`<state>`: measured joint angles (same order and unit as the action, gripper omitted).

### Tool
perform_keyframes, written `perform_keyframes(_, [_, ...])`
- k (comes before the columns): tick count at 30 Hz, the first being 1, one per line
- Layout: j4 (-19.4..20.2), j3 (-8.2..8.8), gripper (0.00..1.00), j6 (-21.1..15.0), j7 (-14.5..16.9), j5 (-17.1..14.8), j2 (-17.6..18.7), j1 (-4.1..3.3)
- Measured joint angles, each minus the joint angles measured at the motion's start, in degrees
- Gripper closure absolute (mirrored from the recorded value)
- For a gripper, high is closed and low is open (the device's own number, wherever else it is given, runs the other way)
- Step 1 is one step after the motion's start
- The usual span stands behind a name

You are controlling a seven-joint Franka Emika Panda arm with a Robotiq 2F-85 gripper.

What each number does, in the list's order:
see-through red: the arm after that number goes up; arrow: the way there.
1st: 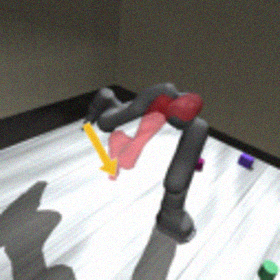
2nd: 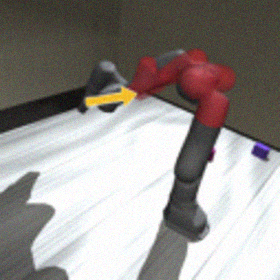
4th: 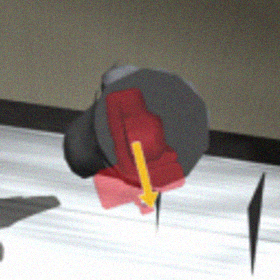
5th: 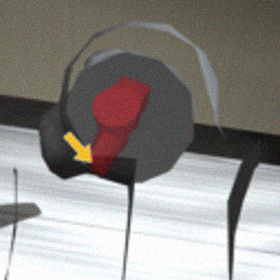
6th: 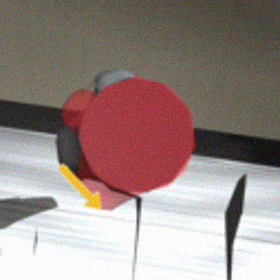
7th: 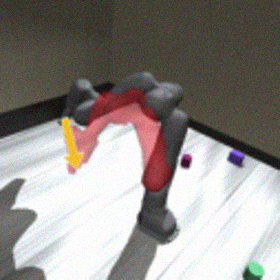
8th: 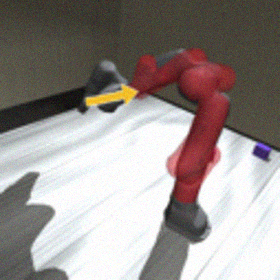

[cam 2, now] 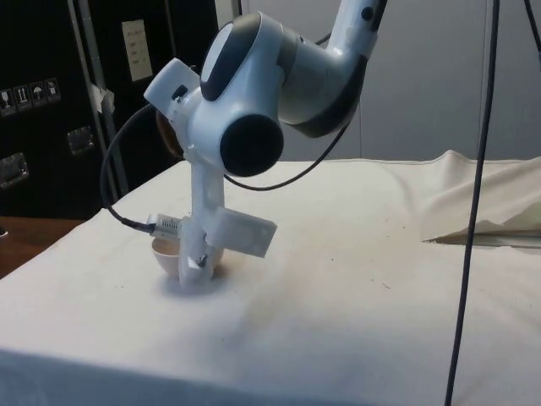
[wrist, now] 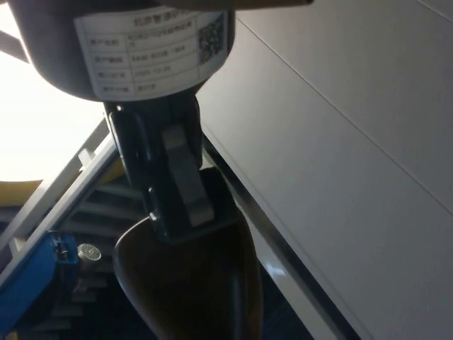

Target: Pour the coffee beans from the cup into the bowl.

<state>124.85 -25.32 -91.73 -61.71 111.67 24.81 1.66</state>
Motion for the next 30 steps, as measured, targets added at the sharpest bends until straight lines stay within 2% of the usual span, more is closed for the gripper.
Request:
perform_keyframes(11, [0.3,0.86,1.00,-0.6,0.0,-2.7,-1.2,0.06])
perform_keyframes(30, [0.5,1.60,1.00,-0.7,-0.6,-9.6,-2.3,0.11])
